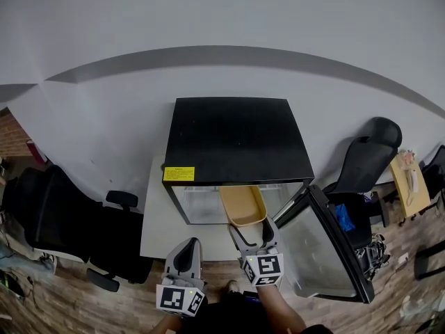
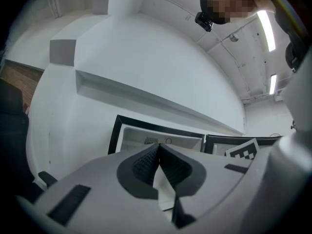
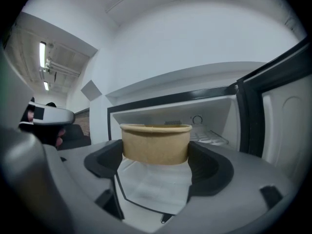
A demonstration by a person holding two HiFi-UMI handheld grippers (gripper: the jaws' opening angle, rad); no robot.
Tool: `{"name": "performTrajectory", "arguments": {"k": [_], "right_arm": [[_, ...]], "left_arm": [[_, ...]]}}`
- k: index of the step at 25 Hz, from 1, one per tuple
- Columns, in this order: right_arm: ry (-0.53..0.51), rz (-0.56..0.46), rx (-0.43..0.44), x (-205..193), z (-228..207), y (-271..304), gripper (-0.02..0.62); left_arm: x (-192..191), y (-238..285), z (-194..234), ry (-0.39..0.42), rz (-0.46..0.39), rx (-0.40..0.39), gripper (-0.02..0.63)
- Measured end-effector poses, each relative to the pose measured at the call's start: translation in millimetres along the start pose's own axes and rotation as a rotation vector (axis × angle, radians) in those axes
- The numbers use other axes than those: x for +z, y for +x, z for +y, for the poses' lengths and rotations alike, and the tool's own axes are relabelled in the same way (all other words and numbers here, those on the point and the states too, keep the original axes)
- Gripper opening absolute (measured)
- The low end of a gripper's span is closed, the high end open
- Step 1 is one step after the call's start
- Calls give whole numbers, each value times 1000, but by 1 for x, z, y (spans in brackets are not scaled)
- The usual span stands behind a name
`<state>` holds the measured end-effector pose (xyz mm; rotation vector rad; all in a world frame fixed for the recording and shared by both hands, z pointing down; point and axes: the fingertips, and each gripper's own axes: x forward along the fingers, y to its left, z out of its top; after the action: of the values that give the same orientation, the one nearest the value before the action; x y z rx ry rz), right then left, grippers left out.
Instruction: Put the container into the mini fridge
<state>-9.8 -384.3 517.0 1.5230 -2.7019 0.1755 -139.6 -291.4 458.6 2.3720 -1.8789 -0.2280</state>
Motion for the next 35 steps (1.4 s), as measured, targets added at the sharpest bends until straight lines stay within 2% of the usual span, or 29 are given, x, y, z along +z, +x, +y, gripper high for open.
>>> {"name": "performTrajectory", "arguments": {"k": [15,18,35], "right_arm": [[-58,48,-112,-18,-9,71,434],[-57,74,-115,-18,-8,80,434],[-80,69,-144,-20,-13,124,434]], "left_arm": [[7,22,40,-21,-9,-52,8],[7,25,44,-24,-10,-54,8],[9,31,63,-24,-3,-33,8]]}}
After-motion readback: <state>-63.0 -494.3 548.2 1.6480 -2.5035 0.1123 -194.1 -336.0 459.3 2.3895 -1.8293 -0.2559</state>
